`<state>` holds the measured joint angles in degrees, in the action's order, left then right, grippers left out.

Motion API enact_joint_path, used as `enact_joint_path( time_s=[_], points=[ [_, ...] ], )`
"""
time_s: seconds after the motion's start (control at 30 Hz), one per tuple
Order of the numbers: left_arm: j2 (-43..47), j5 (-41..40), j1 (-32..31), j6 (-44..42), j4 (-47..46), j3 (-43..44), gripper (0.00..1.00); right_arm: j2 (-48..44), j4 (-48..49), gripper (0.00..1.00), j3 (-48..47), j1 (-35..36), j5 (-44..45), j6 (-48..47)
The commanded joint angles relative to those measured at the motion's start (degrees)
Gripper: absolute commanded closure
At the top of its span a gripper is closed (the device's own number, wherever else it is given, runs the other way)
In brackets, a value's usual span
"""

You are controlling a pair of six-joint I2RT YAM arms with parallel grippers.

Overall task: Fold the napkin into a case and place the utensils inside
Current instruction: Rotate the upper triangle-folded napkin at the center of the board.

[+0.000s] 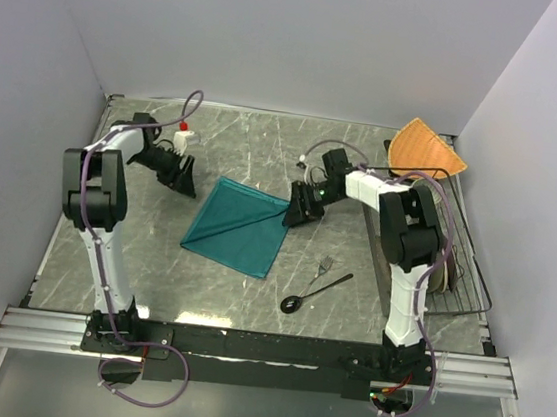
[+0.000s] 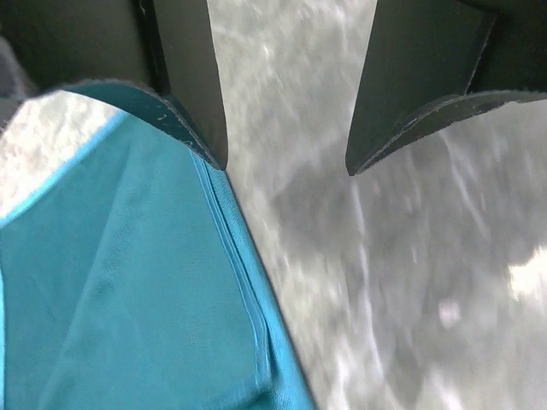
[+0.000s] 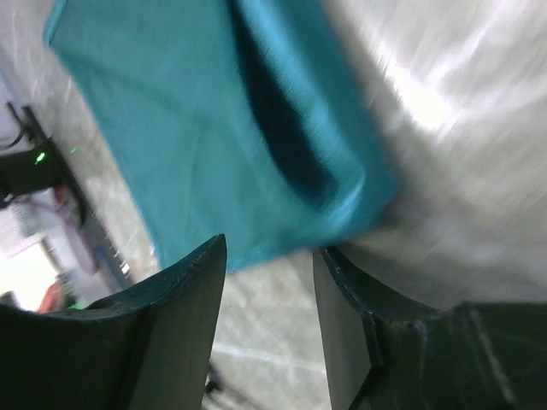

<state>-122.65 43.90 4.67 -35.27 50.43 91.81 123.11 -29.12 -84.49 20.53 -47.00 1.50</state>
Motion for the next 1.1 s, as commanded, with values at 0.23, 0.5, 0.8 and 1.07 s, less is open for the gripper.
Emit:
enact_joint_path(
  time_s=[0.23,0.5,0.8,1.07],
  points=[
    [11.11,2.07,3.68,0.20,3.09,-7.70,0.37,-10.43,0.74,0.42,13.12,6.19,-3.18,3.78],
    [18.14,-2.30,2.63,1.69,3.62,-18.59,0.38,-12.63,-11.83,0.38,0.04,1.27,-1.25,-4.75],
    [15.87,-6.81,-1.06,2.04,3.70,-19.83,0.44,-1.31,-3.40,0.29,-13.76,-0.14,4.72,4.90],
    [16.39,-9.62,-2.03,2.92,3.35,-19.57,0.39,6.26,1.61,0.19,-20.27,0.12,5.34,8.43]
  ],
)
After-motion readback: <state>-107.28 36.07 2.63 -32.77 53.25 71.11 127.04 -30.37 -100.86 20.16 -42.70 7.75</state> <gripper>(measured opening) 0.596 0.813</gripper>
